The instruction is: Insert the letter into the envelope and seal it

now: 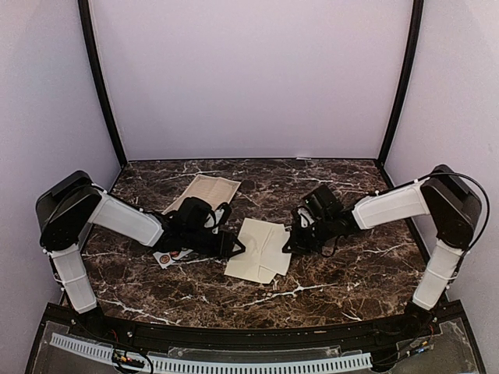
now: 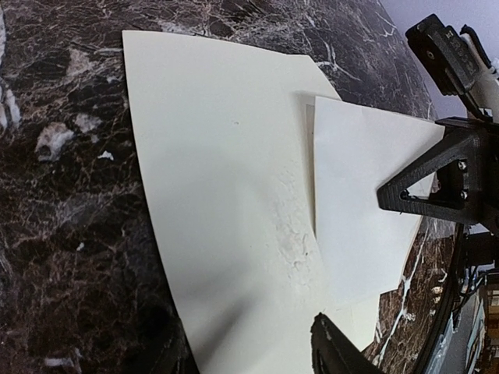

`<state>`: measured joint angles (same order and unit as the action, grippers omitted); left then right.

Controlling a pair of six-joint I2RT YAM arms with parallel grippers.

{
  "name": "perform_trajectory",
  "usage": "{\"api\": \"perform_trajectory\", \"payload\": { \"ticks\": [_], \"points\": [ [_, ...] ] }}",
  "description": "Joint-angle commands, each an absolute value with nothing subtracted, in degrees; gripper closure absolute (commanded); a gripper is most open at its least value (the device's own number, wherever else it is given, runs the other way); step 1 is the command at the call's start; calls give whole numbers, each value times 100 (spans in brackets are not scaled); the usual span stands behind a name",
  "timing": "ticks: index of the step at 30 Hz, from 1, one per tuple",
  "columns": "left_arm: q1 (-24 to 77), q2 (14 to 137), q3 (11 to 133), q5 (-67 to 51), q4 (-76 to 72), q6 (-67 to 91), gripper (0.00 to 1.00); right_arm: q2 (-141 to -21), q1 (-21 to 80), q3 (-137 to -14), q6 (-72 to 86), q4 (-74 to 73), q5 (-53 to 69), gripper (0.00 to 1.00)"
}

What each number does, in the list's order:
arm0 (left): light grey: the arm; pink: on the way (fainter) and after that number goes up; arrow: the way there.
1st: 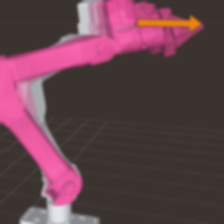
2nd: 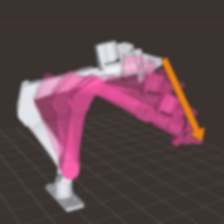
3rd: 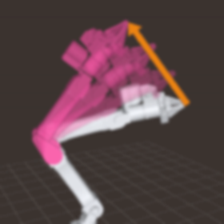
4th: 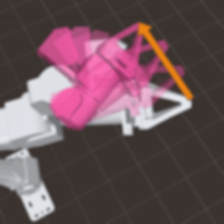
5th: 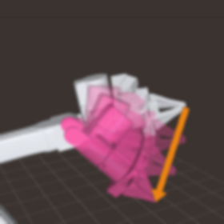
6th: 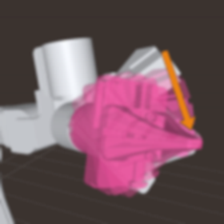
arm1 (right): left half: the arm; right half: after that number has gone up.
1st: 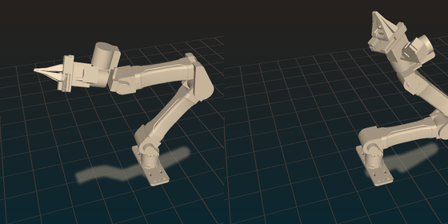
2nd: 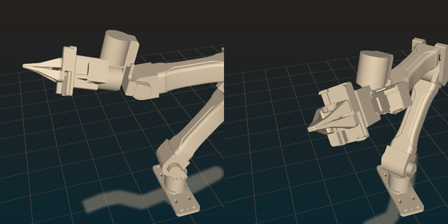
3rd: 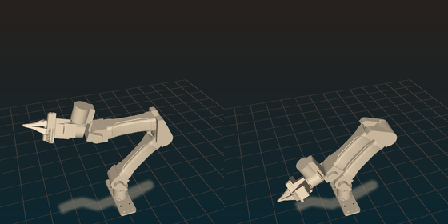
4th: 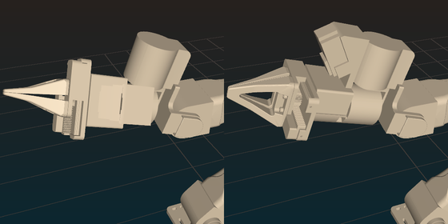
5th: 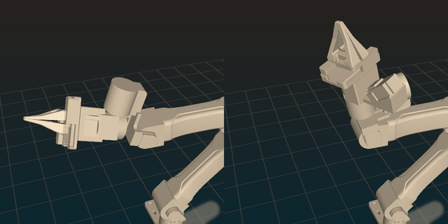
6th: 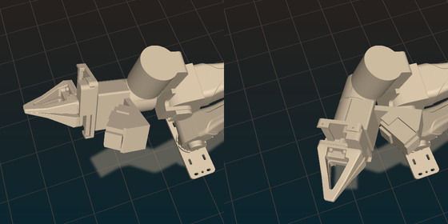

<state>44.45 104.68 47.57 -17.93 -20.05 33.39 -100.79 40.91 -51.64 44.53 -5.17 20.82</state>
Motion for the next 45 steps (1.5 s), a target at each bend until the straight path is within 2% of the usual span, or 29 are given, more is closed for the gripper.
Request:
{"api": "perform_trajectory", "payload": {
  "ticks": [1,24,39,41,45],
  "points": [
    [4423,10564,4789,-1928,-1915,3321,46,-10224,4164,-5367,4307,-613,2111,100],
    [4442,10617,4878,-2156,-1915,3242,47,-10810,4228,-5874,4131,-643,2422,100],
    [4490,10527,4831,-2093,-1849,3179,49,-11230,4291,-6697,3465,-1165,2663,100],
    [4491,10369,4737,-1942,-1838,3200,49,-11144,4289,-6731,3428,-1313,2508,93],
    [4491,9894,4518,-1710,-1774,3264,49,-10770,4289,-6710,3380,-1564,2249,69]
  ]
}}
